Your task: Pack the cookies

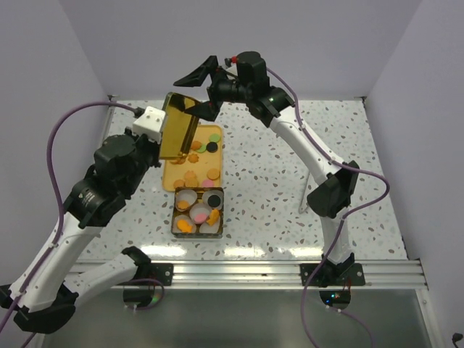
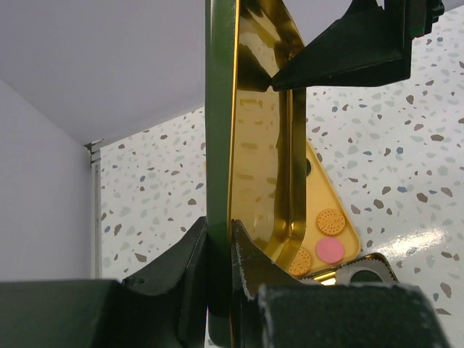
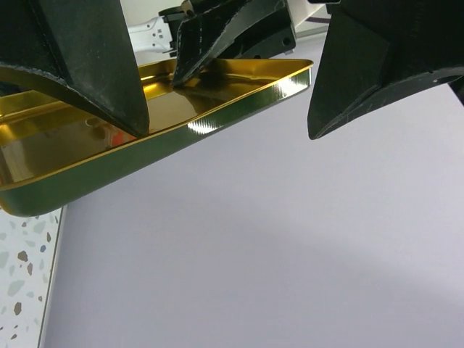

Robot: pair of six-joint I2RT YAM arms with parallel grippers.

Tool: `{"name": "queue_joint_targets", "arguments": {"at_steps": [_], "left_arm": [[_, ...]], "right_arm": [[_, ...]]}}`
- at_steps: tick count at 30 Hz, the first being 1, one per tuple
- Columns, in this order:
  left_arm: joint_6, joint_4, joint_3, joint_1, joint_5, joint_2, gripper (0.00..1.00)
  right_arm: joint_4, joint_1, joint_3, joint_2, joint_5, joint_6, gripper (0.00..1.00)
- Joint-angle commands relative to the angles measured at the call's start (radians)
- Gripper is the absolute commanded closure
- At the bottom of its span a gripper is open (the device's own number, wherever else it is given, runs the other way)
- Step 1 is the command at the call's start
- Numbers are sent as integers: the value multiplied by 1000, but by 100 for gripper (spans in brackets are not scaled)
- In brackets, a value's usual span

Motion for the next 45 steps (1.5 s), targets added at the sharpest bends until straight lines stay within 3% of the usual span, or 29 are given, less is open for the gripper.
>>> {"name": "queue_joint_targets", "arguments": {"at_steps": [1,7,11,17,18,21,30,31,32,33,36,42,45], "left_arm": [[74,41,31,-50,-54,-3,100],[193,68,37,-177,-213,18,100],[273,100,3,-252,-296,17,100],[423,211,-57,-301,-385,-3,100],[463,225,-61,-303,-393,-5,100],[526,277,-78,-306,-423,-9,100],[612,358,-113,-306,-514,-2,72],[612,358,-113,-306,-520,-3,63],[611,355,-113,-306,-523,-5,57],[608,341,-112,-306,-525,-6,44],[577,289,-101,-306,-529,-5,23],[421,100,-9,-306,-461,12,4],[318,-16,50,-306,-404,34,0]], "right_arm": [[95,-4,11,-20,-24,45,6],[64,-10,23,21,-93,53,8],[49,-18,3,23,-142,39,28],[21,-22,-34,12,-194,-4,48],[20,-22,-41,9,-199,-8,58],[21,-21,-81,-11,-219,-22,74],[61,-22,-216,-77,-231,-36,99],[66,-22,-225,-89,-230,-36,100],[69,-22,-244,-92,-228,-34,100],[76,-24,-251,-97,-225,-34,100],[87,-30,-276,-109,-216,-36,100],[89,-67,-299,-129,-184,-53,100],[66,-101,-301,-137,-166,-83,100]]}}
